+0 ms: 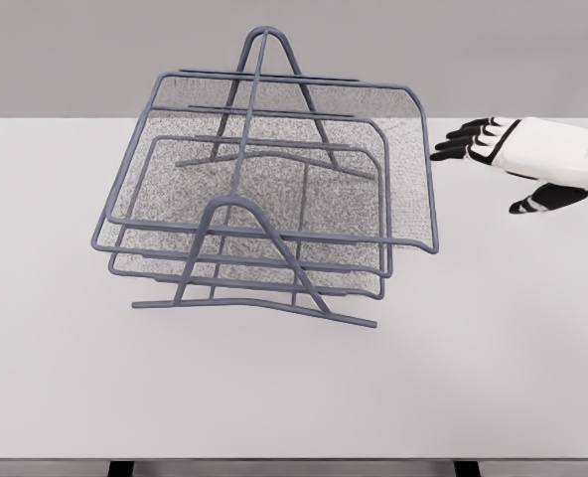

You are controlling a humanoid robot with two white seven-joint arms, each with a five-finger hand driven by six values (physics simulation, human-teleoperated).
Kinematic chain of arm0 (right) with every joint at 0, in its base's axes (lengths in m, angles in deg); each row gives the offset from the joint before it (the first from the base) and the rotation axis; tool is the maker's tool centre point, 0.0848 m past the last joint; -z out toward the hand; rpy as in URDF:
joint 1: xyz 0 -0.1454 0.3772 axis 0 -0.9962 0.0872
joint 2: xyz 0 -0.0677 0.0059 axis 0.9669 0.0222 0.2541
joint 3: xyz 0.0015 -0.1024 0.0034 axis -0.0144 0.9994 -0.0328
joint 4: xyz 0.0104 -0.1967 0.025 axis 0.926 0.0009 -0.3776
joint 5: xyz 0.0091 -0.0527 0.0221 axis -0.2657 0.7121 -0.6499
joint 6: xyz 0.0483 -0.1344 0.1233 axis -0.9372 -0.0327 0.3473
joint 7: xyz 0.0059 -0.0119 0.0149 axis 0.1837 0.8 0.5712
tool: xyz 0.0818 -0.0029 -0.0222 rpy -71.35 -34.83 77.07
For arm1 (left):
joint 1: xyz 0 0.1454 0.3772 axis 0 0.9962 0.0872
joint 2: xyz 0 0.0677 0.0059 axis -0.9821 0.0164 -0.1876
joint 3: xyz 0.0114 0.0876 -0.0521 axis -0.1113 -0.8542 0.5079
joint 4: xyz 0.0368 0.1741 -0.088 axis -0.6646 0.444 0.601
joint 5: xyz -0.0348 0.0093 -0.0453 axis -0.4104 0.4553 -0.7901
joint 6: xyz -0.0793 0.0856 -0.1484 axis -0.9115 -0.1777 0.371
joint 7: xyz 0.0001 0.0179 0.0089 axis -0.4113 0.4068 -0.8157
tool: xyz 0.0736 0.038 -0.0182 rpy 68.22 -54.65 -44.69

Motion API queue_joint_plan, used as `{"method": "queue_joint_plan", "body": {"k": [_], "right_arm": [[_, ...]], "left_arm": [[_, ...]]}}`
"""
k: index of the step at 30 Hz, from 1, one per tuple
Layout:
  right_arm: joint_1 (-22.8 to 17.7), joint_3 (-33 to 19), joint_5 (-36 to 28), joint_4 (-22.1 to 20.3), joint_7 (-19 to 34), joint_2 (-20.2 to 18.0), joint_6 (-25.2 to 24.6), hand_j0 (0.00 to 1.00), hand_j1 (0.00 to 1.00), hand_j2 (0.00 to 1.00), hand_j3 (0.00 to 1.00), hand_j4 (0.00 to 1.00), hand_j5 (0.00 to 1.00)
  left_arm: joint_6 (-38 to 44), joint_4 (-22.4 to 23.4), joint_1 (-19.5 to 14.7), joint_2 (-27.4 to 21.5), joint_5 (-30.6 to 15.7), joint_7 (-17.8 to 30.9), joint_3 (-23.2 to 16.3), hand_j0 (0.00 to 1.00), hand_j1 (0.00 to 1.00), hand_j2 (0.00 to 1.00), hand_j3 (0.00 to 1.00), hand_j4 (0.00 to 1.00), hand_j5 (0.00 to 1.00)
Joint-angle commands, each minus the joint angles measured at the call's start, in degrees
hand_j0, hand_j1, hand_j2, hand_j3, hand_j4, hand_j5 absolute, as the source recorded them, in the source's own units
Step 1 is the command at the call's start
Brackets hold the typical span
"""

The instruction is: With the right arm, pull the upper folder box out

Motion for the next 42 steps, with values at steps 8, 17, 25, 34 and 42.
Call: {"method": "queue_joint_plan", "body": {"k": [8,17,25,34,42], "right_arm": [[1.9,2.5,-0.5,1.6,0.0,7.6,-0.1,1.00,1.00,1.00,1.00,1.00,1.00],[0.2,4.2,0.2,1.5,0.0,3.9,-0.1,1.00,1.00,1.00,1.00,1.00,1.00],[-1.9,3.8,0.2,1.1,0.0,1.7,-0.1,1.00,1.00,1.00,1.00,1.00,1.00],[-2.1,3.4,-0.5,0.7,0.0,-2.3,-0.1,1.00,1.00,1.00,1.00,1.00,1.00],[-2.3,2.0,-0.7,-0.1,0.0,-4.7,-0.1,1.00,1.00,1.00,1.00,1.00,1.00]], "left_arm": [[0.0,0.0,0.0,0.0,0.0,0.0,0.0,1.00,1.00,1.00,1.00,1.00,1.00],[0.0,0.0,0.0,0.0,0.0,0.0,0.0,1.00,1.00,1.00,1.00,1.00,1.00],[0.0,0.0,0.0,0.0,0.0,0.0,0.0,1.00,1.00,1.00,1.00,1.00,1.00],[0.0,0.0,0.0,0.0,0.0,0.0,0.0,1.00,1.00,1.00,1.00,1.00,1.00],[0.0,0.0,0.0,0.0,0.0,0.1,0.0,1.00,1.00,1.00,1.00,1.00,1.00]]}}
